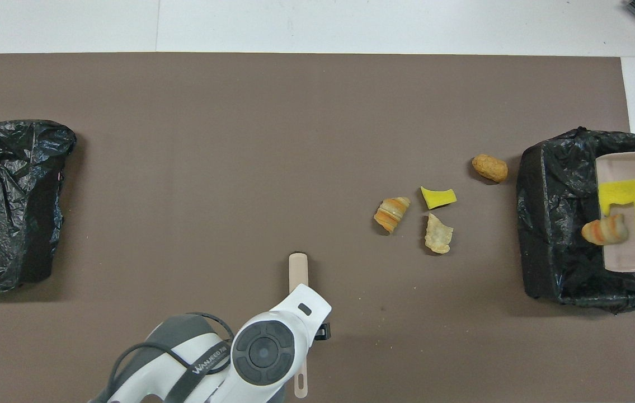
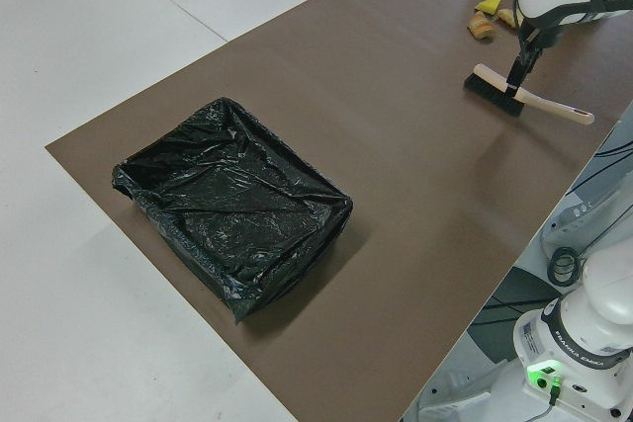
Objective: Sweep and dump trash in bin
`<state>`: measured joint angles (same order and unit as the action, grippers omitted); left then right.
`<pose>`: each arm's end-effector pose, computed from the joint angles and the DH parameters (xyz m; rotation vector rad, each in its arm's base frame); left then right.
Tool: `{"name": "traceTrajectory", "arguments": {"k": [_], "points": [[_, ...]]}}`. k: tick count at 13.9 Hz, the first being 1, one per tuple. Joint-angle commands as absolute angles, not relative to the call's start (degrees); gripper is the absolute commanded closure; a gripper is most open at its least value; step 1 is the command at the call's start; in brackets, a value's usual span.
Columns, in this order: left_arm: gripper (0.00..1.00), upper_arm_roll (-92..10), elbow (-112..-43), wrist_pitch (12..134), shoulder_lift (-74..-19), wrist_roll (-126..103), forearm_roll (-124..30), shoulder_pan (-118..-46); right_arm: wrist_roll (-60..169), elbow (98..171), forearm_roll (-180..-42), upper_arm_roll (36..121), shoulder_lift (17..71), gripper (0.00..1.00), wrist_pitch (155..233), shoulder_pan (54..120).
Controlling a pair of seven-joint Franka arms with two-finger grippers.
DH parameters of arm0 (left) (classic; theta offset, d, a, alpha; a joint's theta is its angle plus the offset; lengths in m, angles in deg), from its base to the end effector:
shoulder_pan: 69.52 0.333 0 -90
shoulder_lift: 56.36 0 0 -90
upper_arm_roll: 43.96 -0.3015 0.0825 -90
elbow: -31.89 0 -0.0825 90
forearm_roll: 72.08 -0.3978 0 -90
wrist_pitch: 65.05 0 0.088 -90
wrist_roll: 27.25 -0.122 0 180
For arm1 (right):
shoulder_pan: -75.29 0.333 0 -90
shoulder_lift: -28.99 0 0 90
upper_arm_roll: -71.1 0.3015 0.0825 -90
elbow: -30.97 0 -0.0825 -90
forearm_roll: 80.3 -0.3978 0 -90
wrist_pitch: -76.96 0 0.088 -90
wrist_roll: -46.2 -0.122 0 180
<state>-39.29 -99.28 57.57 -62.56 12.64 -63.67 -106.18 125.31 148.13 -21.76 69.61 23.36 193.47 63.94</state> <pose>0.3746 -0.3402 0.3560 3.0768 0.0882 -0.1613 0.5360 -0.1836 0.4889 1.6199 1.6769 -0.7658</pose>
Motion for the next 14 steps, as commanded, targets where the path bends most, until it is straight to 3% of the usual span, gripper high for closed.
{"name": "traceTrajectory", "arguments": {"k": [1, 9, 14], "points": [[0.00, -38.9, -99.0, 52.6, -67.2, 5.4, -63.6, -99.8, 123.5, 150.2, -16.0, 69.7, 21.4, 1.00, 194.2, 64.6], [0.00, -38.9, -94.0, 42.2, -69.2, -19.9, -69.1, -79.2, 123.9, 148.8, -7.0, 70.4, 19.9, 1.00, 194.1, 67.0], [0.00, -38.9, -82.2, 34.4, -65.1, -28.5, -71.9, -71.4, 124.3, 148.9, -1.2, 70.7, 19.2, 1.00, 194.2, 71.1]]}}
